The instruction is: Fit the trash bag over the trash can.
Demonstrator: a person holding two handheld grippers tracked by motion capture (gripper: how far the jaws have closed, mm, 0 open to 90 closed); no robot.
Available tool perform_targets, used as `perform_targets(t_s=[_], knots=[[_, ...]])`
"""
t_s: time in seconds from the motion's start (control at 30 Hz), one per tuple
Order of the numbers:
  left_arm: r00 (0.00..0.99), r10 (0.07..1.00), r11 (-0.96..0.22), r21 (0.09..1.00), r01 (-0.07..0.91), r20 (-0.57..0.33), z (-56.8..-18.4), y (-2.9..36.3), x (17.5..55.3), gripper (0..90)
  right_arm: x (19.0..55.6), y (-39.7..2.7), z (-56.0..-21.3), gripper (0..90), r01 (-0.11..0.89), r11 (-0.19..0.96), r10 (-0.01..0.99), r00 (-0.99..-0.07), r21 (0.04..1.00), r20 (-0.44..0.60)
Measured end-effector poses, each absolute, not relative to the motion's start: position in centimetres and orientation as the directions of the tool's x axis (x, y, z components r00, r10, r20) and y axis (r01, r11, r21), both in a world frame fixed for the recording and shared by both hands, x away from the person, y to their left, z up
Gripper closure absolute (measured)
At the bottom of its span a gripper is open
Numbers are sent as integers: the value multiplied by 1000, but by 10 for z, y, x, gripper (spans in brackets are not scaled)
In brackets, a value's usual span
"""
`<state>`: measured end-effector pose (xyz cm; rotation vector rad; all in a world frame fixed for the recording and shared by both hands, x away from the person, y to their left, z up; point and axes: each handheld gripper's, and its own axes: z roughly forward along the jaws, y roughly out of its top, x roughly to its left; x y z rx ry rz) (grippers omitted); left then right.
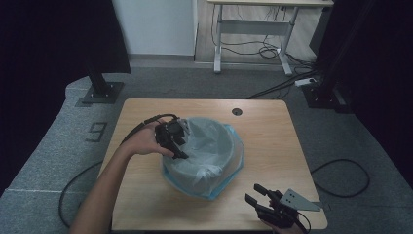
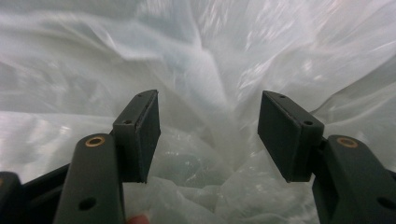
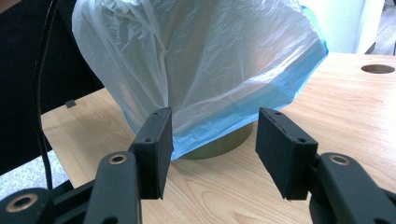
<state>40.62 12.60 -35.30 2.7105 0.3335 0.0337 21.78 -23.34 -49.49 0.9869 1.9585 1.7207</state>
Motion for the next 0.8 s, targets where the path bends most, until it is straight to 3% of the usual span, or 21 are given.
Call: perform_targets(t_s=[0.3, 0.47, 0.8], knots=[[950, 309, -753, 624, 210, 53, -324, 161, 381, 340, 219, -236, -494, 455, 266, 11, 700, -691, 964, 182], [926, 368, -690, 693, 209, 86, -325, 182, 363, 320, 218, -236, -493, 454, 261, 18, 700, -692, 965, 174], [894, 444, -558, 801, 218, 66, -347, 226, 323, 308, 219, -239, -492, 454, 252, 18, 706, -689, 968, 167]])
